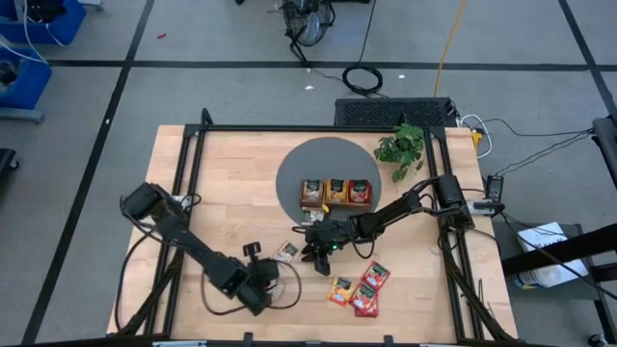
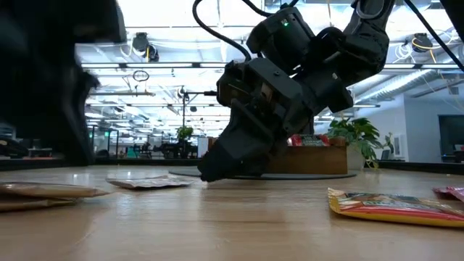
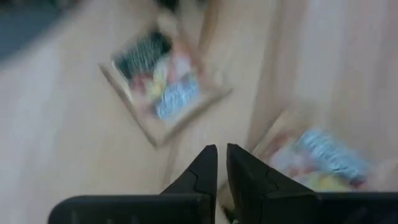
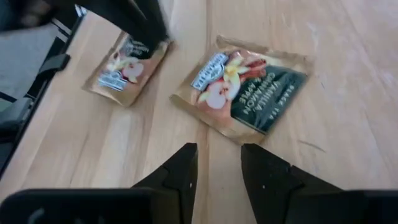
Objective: Pick & Place Tea
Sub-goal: Put the brown tea packet into the left section of the wooden organizer
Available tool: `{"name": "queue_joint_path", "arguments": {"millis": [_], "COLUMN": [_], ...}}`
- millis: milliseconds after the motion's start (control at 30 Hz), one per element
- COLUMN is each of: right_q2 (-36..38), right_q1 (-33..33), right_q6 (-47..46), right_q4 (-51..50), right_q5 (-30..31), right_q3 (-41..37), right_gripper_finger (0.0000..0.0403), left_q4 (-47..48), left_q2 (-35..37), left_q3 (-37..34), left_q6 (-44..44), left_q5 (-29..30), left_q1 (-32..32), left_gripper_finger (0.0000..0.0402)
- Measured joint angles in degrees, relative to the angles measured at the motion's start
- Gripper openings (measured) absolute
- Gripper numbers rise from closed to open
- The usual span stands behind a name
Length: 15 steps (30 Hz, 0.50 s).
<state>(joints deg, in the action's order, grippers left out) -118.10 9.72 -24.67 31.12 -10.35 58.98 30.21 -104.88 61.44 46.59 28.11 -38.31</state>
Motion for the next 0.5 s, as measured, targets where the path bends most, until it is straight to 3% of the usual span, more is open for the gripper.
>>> {"name": "queue_joint_path", "arguments": {"millis": [133, 300, 500], "right_q2": [0.00, 0.00, 0.00], "right_q1": [0.00, 0.03, 0.00], "right_q6": [0.07, -0.12, -0.04], "right_q4": [1.30, 2.04, 1.73], "right_q5": [0.09, 1.89, 3.12], "right_q3": [0.00, 0.00, 0.00], "right_gripper_finger": [0.0114, 0.0114, 0.0114], "left_q4": [0.98, -2.31, -13.30], "left_q2": [1.34, -0.13, -0.89], "left_q3": [0.10, -1.60, -7.02], "left_q6": [0.00, -0.21, -2.58], "left_q5": [4.70, 3.80, 1.59], "left_q1": [0.46, 2.33, 4.93], "left_gripper_finger": [0.0042, 0.0042, 0.0042]}}
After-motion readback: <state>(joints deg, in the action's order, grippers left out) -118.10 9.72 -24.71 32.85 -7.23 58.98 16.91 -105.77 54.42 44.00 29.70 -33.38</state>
